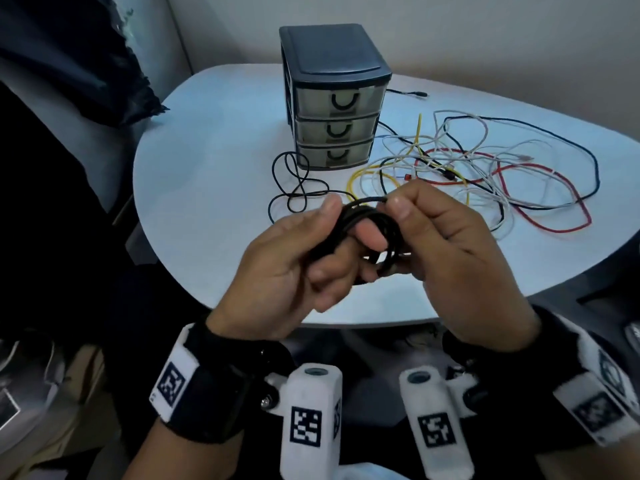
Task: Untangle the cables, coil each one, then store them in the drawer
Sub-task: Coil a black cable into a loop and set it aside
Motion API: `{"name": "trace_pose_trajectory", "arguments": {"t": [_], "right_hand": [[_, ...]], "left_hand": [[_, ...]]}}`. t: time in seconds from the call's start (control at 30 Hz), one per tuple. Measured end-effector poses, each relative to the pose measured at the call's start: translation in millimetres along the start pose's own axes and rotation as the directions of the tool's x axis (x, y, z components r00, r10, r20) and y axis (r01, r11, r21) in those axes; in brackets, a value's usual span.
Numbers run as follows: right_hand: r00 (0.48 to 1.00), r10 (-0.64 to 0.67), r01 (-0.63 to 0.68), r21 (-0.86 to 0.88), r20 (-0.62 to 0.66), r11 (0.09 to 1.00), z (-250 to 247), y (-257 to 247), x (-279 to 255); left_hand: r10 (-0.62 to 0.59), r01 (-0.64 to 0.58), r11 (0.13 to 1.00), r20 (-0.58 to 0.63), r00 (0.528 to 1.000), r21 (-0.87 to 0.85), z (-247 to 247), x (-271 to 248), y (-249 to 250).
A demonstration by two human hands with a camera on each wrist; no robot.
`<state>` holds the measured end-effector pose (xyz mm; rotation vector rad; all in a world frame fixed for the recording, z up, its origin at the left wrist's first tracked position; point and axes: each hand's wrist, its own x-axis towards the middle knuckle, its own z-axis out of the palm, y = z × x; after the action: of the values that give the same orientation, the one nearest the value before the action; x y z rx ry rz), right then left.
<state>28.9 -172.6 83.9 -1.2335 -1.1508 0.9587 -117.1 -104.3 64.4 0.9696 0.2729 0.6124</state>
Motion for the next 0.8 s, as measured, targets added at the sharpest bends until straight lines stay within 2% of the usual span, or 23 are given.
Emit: {"name": "trace_pose_trajectory", "arguments": {"t": [0.07, 0.17, 0.23, 0.3, 0.37, 0.43, 0.47, 0.53, 0.6, 0.7, 0.8], "right_hand": [[0.996, 0.025, -0.021, 0.041, -0.090, 0.999, 7.1, 2.5, -1.9], [0.977, 0.025, -0.009, 0.072, -0.214, 0.997, 9.9, 5.2, 1.2], [0.987, 0.027, -0.020, 0.050, -0.160, 0.999, 4.0, 5.1, 3.5], [0.999, 0.042, -0.046, -0.138, -0.030, 0.989, -5.1, 2.7, 2.2], [0.996, 0.072, -0.043, -0.419, 0.054, 0.907, -12.9, 2.7, 1.4], [0.997, 0.060, -0.019, -0.586, 0.050, 0.810, -14.8, 3.6, 1.0], [0.999, 0.045, -0.021, -0.573, 0.026, 0.819, -13.1, 3.9, 2.1], [0.999, 0.022, -0.031, -0.368, -0.029, 0.929, -8.7, 4.2, 7.0], [0.998, 0.038, -0.044, -0.103, -0.056, 0.994, -5.8, 5.9, 12.2], [0.995, 0.102, -0.095, 0.193, -0.022, 0.977, -2.7, 10.1, 17.7], [0.986, 0.166, -0.155, 0.349, 0.000, 0.924, 1.6, 13.3, 18.9]], "left_hand": [[0.029, -0.029, 1.000, -0.045, 0.999, -0.007, -1.1, 1.8, -0.8], [0.070, -0.052, 0.992, -0.158, 0.985, 0.111, -0.7, 4.9, -8.1], [0.074, -0.042, 0.988, -0.223, 0.972, 0.147, -3.1, 5.0, -7.5], [0.047, -0.026, 0.996, -0.242, 0.969, 0.090, -7.6, 3.8, -2.3], [0.030, -0.023, 0.999, -0.234, 0.972, 0.030, -8.9, 4.0, 2.1], [0.030, -0.027, 0.999, -0.232, 0.972, 0.019, -6.0, 6.1, 2.1], [0.032, -0.029, 0.999, -0.238, 0.971, 0.017, -4.7, 7.3, 1.3], [0.038, -0.035, 0.999, -0.244, 0.969, 0.015, -3.0, 9.3, 1.8], [0.040, -0.034, 0.999, -0.260, 0.965, 0.026, -1.4, 10.9, 3.5], [0.068, -0.047, 0.996, -0.315, 0.947, 0.075, 3.3, 11.7, 4.6], [0.140, -0.103, 0.987, -0.351, 0.926, 0.122, 2.8, 11.9, 1.5]]}}
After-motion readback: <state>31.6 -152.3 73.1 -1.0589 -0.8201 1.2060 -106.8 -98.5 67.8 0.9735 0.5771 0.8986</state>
